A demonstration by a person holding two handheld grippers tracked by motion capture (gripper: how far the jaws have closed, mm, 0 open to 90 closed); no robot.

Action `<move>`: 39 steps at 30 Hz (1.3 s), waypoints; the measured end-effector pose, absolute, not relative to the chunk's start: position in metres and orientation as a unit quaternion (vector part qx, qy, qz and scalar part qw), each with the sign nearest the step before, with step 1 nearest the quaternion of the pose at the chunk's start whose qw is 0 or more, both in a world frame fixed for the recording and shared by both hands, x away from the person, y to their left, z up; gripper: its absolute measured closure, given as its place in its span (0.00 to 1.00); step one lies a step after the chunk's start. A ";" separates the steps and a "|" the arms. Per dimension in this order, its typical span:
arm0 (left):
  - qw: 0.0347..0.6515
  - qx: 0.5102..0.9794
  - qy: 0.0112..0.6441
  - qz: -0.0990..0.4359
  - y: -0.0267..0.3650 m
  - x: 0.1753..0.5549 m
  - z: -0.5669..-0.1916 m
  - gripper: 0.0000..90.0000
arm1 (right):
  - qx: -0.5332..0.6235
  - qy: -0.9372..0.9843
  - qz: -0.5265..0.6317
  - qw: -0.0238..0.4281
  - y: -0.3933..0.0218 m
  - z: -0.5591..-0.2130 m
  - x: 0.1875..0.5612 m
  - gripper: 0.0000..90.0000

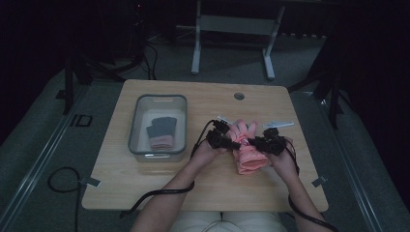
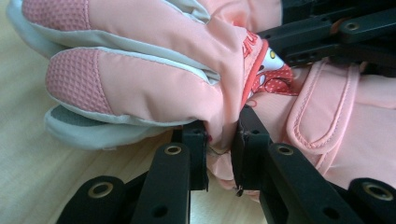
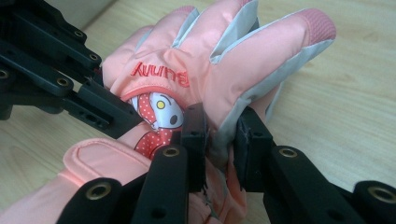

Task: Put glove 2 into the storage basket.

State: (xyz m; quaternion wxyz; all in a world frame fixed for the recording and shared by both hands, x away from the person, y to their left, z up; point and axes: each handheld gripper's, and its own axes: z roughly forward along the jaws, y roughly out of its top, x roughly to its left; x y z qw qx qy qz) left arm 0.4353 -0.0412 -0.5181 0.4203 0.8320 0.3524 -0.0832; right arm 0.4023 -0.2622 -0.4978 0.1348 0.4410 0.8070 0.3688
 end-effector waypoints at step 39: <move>0.457 0.814 0.356 0.036 0.072 0.424 -0.380 0.86 | 0.343 0.803 0.451 0.184 -0.163 -0.374 0.413 0.86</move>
